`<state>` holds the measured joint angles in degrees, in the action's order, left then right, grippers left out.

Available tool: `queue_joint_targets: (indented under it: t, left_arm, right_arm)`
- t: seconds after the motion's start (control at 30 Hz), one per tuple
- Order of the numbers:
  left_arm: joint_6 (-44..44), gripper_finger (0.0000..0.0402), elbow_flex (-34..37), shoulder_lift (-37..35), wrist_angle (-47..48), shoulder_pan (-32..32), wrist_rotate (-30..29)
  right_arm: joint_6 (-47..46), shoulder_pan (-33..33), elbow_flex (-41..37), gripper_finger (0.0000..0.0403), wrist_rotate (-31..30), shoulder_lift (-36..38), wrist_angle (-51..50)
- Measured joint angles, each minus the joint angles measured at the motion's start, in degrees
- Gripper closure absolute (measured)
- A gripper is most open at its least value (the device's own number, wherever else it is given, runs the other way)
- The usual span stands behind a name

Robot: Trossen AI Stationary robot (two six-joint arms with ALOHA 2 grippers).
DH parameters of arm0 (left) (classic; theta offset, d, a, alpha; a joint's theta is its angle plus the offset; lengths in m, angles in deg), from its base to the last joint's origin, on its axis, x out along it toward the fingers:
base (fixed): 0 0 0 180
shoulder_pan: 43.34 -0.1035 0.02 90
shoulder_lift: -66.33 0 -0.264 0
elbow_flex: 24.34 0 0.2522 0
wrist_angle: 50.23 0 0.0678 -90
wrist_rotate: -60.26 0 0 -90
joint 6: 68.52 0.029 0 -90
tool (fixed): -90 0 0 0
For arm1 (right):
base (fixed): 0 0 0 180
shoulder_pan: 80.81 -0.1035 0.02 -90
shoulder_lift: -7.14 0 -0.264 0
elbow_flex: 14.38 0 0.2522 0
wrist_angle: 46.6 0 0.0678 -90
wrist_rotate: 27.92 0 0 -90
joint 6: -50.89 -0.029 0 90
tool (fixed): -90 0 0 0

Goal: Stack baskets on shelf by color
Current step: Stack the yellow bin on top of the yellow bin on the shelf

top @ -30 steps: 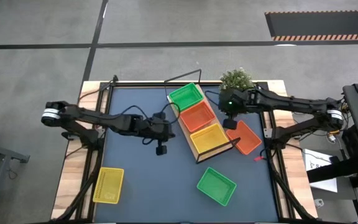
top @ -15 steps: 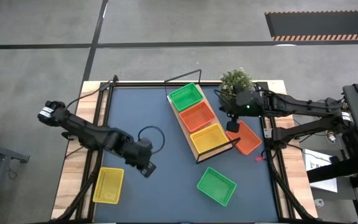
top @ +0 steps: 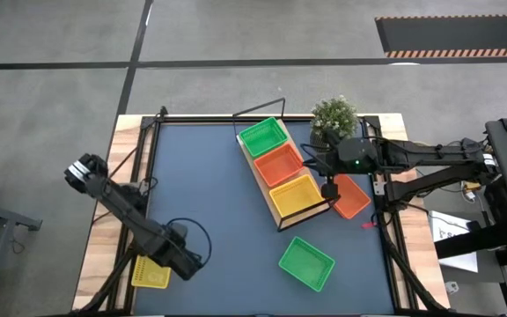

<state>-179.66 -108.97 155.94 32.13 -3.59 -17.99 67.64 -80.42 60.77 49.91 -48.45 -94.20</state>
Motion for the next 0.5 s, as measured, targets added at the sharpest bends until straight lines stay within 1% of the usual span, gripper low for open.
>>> queue_joint_targets:
  t: [0.1,0.17,0.23,0.4,0.5]
  left_arm:
    - [-1.1,0.0393,0.7,0.6,-0.2,1.2,-0.1]
    - [-1.1,0.0375,1.3,0.9,-0.2,1.8,-1.2]
    - [-1.2,0.0352,2.4,1.1,-1.0,2.2,-2.5]
    - [-1.1,0.0283,6.4,1.1,-3.0,2.4,-2.4]
    - [-1.2,0.0255,8.7,1.1,-6.4,2.4,-2.4]
  right_arm:
    - [0.9,-0.4,0.0,0.0394,0.0,0.0,-0.1]
    - [1.1,-0.4,0.0,0.0394,0.0,0.0,-0.1]
    - [1.2,-0.4,0.0,0.0394,0.0,0.0,-0.1]
    - [1.3,-0.4,0.0,0.0394,0.0,0.0,-0.2]
    - [1.3,-0.4,-0.1,0.0394,0.1,0.0,-0.7]
